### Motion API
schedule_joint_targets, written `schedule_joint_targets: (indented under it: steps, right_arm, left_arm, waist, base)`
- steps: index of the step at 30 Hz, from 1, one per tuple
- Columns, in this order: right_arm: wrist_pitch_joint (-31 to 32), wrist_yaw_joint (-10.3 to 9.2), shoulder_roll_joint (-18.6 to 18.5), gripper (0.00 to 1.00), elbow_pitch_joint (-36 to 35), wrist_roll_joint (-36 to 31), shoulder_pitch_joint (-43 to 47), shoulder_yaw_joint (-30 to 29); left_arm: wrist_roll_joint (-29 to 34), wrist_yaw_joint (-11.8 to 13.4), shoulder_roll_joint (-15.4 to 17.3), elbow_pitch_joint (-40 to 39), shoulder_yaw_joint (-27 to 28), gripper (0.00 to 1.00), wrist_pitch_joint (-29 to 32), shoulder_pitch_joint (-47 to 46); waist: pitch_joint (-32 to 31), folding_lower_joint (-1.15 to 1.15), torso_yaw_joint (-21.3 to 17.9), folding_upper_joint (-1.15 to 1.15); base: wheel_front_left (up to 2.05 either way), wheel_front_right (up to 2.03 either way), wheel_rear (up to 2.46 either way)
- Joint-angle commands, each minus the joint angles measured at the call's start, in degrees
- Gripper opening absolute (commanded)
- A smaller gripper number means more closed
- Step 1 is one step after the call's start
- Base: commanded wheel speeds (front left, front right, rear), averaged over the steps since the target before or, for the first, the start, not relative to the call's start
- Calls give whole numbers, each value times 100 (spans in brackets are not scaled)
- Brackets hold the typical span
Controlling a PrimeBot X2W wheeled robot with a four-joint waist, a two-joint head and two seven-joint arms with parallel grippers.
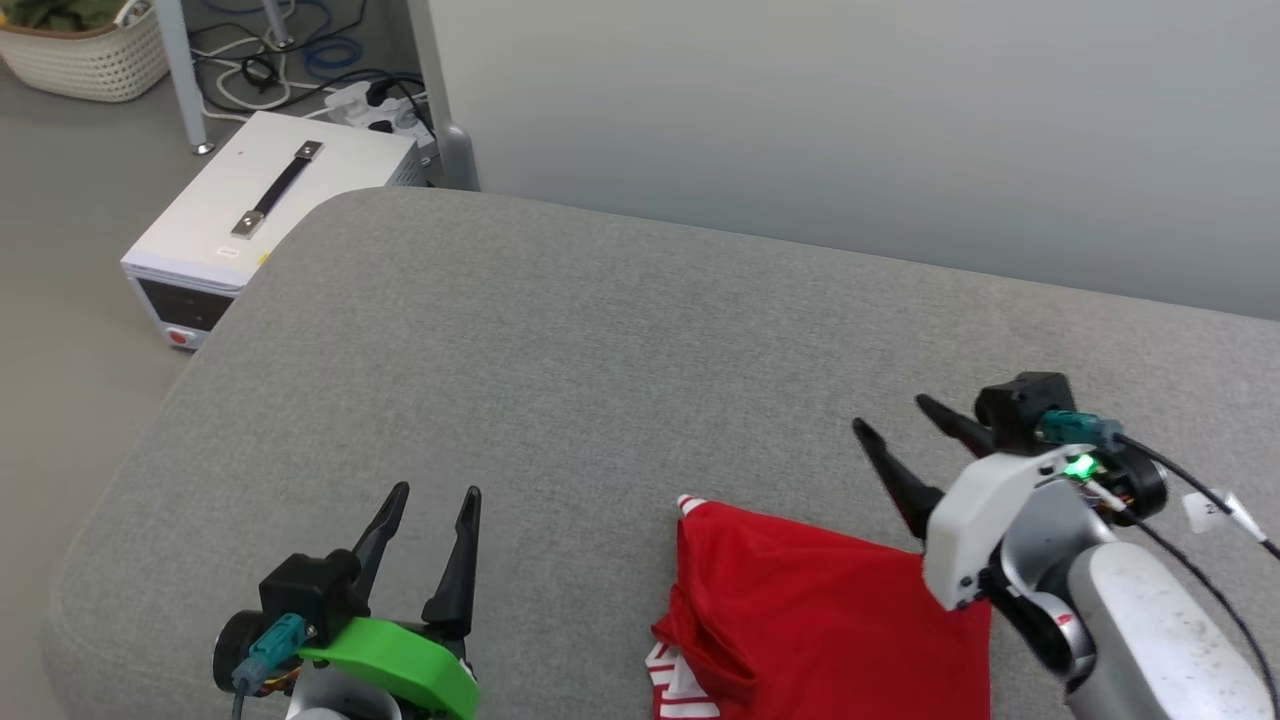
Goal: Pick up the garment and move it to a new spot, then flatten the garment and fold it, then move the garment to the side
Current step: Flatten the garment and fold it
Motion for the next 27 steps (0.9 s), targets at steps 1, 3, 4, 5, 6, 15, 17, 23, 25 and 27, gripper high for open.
schedule_joint_targets:
  steps: [1, 3, 4, 5, 6, 15, 17, 23, 25, 27]
  right_arm:
    - [-127, -4, -152, 100, -71, -136, -13, -66]
    - [-300, -4, -371, 100, -172, -313, 45, -215]
    - [-395, -4, -469, 100, -229, -399, 94, -303]
    - [-475, -4, -541, 100, -279, -468, 140, -375]
    - [-586, -4, -615, 100, -347, -549, 208, -473]
    - [-1281, -4, -683, 100, -981, -818, 1226, -1526]
    - [-1422, -4, -631, 100, -1153, -875, 1502, -1762]
    - [-1814, -4, -318, 100, -1513, -1003, 2213, -2209]
    - [-1989, -4, -152, 100, -1518, -1026, 2337, -2363]
    - [-2156, -4, -17, 100, -1491, -1076, 2437, -2420]
  left_arm:
    - [31, -39, -47, -30, 22, 100, -34, 0]
    - [18, -51, -82, -46, 33, 100, -34, 8]
    - [21, -55, -98, -56, 36, 100, -34, 15]
    - [24, -58, -109, -61, 41, 100, -34, 21]
    - [30, -61, -123, -63, 48, 100, -34, 28]
    - [-2, -95, -266, -209, 240, 100, -34, 169]
    - [-19, -109, -299, -315, 335, 100, -34, 261]
    - [120, -157, -375, -567, 512, 100, -34, 539]
    - [199, -168, -427, -630, 560, 100, -34, 587]
    - [273, -178, -487, -675, 599, 100, -34, 618]
  waist:
    - [-30, 0, -225, 0]
    - [-40, 0, -335, 0]
    - [-43, 0, -390, 0]
    - [-44, 0, -436, 0]
    - [-48, 0, -485, 0]
    - [-82, 0, -730, 0]
    - [-72, 0, -768, 0]
    - [-33, 0, -823, 0]
    - [-15, 0, -828, 0]
    - [-5, 0, -826, 0]
  base:
    - [0, 0, 0]
    - [0, 0, 0]
    - [0, 0, 0]
    - [0, 0, 0]
    - [0, 0, 0]
    - [0, 0, 0]
    - [0, 0, 0]
    - [0, 0, 0]
    - [0, 0, 0]
    - [0, 0, 0]
